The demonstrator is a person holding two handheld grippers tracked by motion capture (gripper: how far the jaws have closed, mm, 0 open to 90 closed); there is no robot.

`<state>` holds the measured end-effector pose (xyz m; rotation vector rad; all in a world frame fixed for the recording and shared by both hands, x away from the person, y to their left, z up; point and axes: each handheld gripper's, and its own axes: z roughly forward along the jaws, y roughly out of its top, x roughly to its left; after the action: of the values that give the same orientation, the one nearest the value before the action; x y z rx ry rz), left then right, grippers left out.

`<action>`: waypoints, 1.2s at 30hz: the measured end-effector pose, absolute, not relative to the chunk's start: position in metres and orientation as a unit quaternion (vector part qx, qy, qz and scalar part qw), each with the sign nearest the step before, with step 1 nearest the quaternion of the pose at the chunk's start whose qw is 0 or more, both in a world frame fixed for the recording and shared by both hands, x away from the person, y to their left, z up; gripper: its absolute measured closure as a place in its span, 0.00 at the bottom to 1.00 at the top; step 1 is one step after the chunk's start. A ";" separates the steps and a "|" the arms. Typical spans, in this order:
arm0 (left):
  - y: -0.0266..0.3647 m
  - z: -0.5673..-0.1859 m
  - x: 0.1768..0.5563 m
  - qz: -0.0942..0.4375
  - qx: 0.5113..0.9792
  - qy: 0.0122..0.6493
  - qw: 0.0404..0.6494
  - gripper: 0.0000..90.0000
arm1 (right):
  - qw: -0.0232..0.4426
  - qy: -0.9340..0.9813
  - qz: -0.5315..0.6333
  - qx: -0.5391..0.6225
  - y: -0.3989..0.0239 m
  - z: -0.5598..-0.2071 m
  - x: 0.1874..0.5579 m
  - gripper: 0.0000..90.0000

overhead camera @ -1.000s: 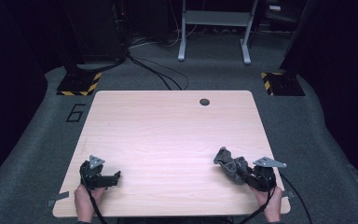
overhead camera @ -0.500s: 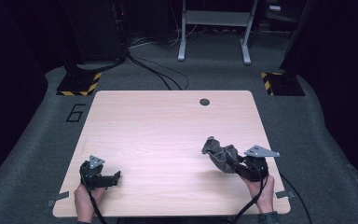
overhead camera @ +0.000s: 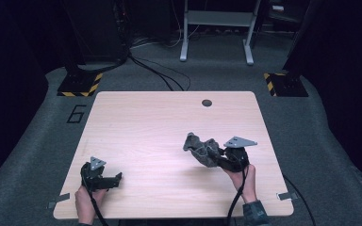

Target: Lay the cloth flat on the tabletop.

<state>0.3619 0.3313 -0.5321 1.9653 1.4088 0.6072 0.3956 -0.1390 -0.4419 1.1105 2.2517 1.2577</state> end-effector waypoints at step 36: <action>0.298 -0.499 0.371 0.203 0.765 0.472 0.388 0.07 | 0.139 0.832 0.421 0.335 -0.052 -0.456 0.415 0.46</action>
<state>0.3711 0.2979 -0.4991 1.9463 1.2017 0.5159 0.4147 -0.0520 -0.4558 0.9673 2.4038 1.2160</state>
